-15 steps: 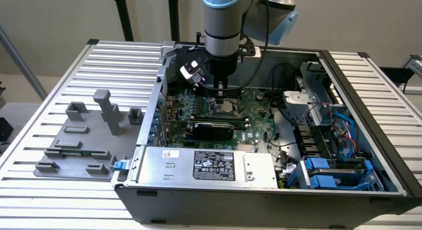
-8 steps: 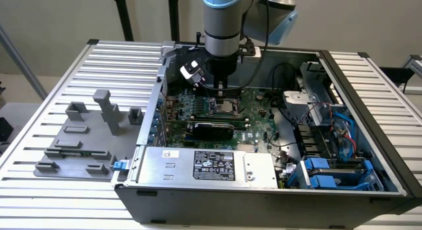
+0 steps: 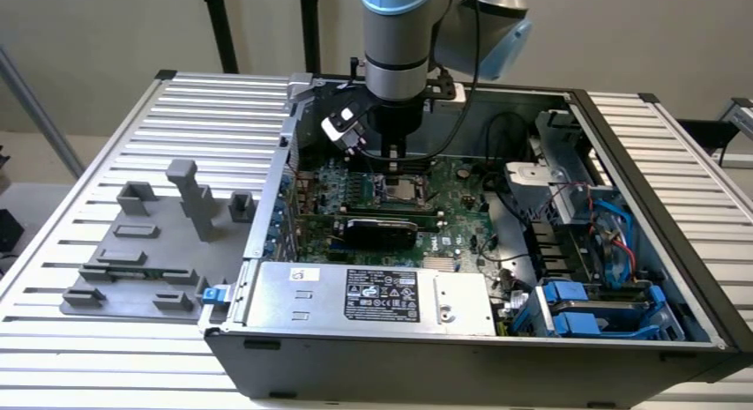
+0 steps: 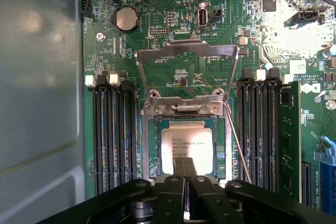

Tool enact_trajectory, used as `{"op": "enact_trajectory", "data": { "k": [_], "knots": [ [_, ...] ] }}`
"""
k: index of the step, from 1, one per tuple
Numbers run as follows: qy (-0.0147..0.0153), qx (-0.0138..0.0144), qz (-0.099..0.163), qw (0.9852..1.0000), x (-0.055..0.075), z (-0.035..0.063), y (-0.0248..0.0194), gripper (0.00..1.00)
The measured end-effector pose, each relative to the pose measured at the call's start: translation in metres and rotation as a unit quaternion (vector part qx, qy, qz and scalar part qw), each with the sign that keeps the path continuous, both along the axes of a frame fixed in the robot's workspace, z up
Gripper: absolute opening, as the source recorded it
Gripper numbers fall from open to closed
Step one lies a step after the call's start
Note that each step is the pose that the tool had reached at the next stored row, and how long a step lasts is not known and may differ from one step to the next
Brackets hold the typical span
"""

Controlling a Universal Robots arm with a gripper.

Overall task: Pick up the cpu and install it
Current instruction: 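Close the cpu cover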

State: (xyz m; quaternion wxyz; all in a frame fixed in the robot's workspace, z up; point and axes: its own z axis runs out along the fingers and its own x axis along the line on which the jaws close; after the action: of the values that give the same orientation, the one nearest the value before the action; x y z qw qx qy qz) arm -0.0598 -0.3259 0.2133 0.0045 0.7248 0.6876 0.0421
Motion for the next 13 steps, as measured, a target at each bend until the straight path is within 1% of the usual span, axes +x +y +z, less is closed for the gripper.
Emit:
{"op": "enact_trajectory", "data": {
  "k": [4, 7, 9, 13],
  "knots": [
    [0.0001, -0.0001, 0.0, 1.0, 0.003, 0.0012, -0.0005, 0.11],
    [0.0009, 0.0002, 0.0, 1.0, 0.013, 0.0051, -0.0026, 0.11],
    [0.0016, 0.0002, 0.0, 1.0, 0.02, 0.01, -0.0044, 0.11],
    [0.0037, 0.0004, 0.0, 1.0, 0.031, 0.0273, -0.0081, 0.11]
  ]
}}
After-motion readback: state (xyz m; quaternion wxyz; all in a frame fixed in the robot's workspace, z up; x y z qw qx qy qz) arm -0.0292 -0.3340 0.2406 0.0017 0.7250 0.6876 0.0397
